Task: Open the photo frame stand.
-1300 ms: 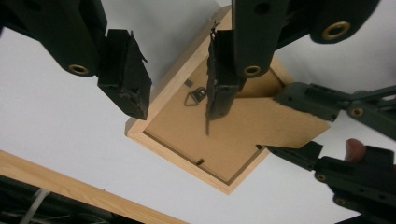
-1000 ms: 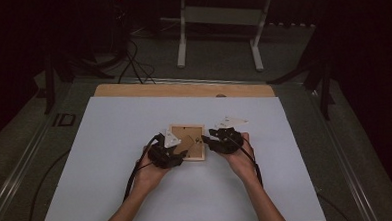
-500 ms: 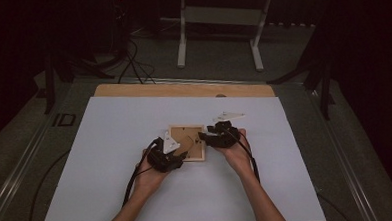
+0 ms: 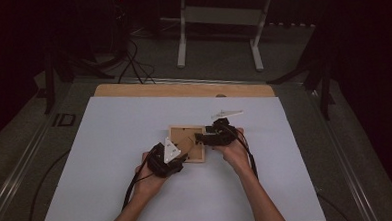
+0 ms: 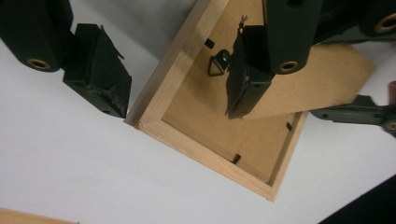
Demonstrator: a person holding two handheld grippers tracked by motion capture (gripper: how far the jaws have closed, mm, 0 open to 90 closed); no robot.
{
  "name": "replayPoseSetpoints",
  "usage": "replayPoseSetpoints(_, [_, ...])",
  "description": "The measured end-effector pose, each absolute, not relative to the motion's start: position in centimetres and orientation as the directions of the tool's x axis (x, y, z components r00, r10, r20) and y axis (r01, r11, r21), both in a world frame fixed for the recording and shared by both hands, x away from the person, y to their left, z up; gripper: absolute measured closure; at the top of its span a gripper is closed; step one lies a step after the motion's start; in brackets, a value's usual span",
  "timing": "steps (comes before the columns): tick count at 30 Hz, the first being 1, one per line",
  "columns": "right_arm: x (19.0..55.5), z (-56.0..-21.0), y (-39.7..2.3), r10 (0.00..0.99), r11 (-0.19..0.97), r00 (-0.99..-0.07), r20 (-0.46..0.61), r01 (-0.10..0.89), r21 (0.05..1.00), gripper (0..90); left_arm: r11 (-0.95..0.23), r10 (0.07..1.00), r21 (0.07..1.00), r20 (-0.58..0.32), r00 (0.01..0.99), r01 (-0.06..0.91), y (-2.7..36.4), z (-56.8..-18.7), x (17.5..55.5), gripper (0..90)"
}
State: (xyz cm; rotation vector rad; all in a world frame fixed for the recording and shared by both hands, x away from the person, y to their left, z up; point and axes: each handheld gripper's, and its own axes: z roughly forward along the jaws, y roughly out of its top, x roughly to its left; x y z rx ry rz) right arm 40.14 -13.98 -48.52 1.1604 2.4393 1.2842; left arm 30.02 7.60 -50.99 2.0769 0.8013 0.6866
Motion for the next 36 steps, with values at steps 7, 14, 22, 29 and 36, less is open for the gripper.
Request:
replayPoseSetpoints(7, [40.5,-49.0,-13.8,0.672,0.333,-0.695,0.255,0.591,0.735,38.3,-0.508,0.712,0.826,0.243,0.659,0.244,7.7,-51.2,29.3,51.6])
replayPoseSetpoints(14, [40.5,-49.1,-13.8,0.655,0.328,-0.702,0.28,0.598,0.731,40.4,-0.49,0.705,0.832,0.203,0.68,0.259,8.0,-51.1,29.5,50.4])
replayPoseSetpoints(22, [40.1,-48.7,-13.8,0.649,0.332,-0.715,0.259,0.573,0.749,42.4,-0.347,0.677,0.831,-0.099,0.729,0.435,9.4,-50.8,31.2,48.4])
replayPoseSetpoints(29, [39.9,-48.5,-13.8,0.642,0.341,-0.727,0.246,0.557,0.757,43.1,-0.269,0.653,0.798,-0.261,0.711,0.54,10.4,-50.4,32.2,59.2])
replayPoseSetpoints(36, [39.5,-48.3,-14.0,0.633,0.345,-0.737,0.236,0.542,0.766,44.1,-0.28,0.648,0.776,-0.282,0.708,0.565,10.6,-50.1,32.4,68.5])
